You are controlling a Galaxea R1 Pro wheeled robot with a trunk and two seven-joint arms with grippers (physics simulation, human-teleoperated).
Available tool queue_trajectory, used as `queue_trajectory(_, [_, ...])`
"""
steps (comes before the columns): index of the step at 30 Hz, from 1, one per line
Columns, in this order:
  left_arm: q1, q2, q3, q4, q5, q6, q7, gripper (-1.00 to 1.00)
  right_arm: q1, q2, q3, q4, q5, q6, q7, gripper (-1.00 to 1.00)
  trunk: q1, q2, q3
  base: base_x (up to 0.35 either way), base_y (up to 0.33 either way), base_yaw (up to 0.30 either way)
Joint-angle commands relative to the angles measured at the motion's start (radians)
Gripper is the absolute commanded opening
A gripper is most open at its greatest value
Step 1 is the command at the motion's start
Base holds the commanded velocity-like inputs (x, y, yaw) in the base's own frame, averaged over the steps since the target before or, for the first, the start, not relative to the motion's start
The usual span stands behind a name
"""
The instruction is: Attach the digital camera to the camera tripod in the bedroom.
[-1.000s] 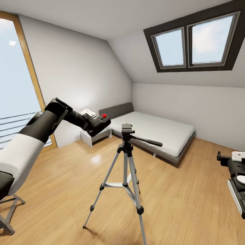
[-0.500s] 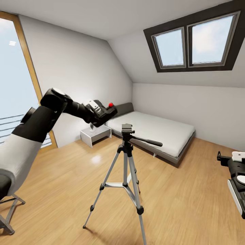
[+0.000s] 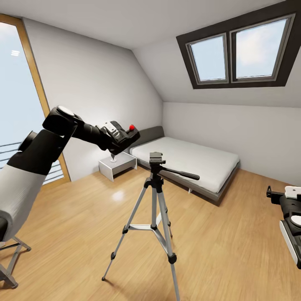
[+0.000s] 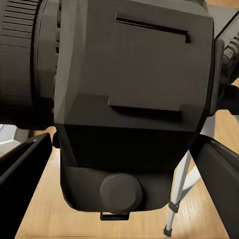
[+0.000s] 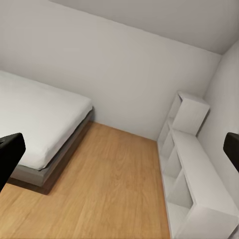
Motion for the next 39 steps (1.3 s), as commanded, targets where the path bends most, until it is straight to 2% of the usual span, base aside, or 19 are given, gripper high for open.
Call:
queue_trajectory(1, [-0.001,0.000,-0.001,-0.001,-0.011,0.004,-0.010,-1.00,-0.001,0.000,0.001,-0.001,0.008,0.008,-0.003,1.00,0.000,-0.001,-0.001,0.000,0.000,0.000])
queue_trajectory(9, [-0.002,-0.005,0.015,0.047,-0.010,0.003,-0.008,-1.00,0.000,0.000,0.001,-0.001,0.007,0.008,-0.003,1.00,0.000,-0.001,-0.001,0.000,0.000,0.000])
queue_trajectory(13, [-0.032,-0.024,0.051,0.117,-0.010,0.002,-0.005,-1.00,0.000,0.000,0.001,-0.001,0.007,0.008,-0.003,1.00,0.000,-0.001,-0.001,0.000,0.000,0.000])
queue_trajectory(17, [-0.074,-0.049,0.068,0.205,-0.010,0.001,-0.005,-1.00,0.000,0.000,0.001,-0.001,0.007,0.008,-0.003,1.00,0.000,-0.001,-0.001,0.000,0.000,0.000])
queue_trajectory(24, [-0.184,-0.113,0.077,0.415,-0.010,-0.005,0.003,-1.00,0.000,0.000,0.002,-0.001,0.006,0.008,-0.003,1.00,0.000,-0.001,-0.001,0.000,0.000,0.000])
queue_trajectory(29, [-0.269,-0.169,0.079,0.562,-0.011,-0.015,0.031,-1.00,-0.001,0.000,0.002,-0.001,0.006,0.008,-0.003,1.00,0.000,-0.001,-0.001,0.000,0.000,0.000])
queue_trajectory(33, [-0.311,-0.217,0.078,0.630,-0.011,-0.019,0.069,-1.00,0.000,0.000,0.002,-0.001,0.005,0.008,-0.003,1.00,0.000,-0.001,-0.001,0.000,0.000,0.000])
queue_trajectory(39, [-0.353,-0.279,0.079,0.687,-0.011,-0.020,0.155,-1.00,0.000,0.000,0.002,-0.001,0.004,0.007,-0.003,1.00,0.000,-0.001,-0.001,0.000,0.000,0.000])
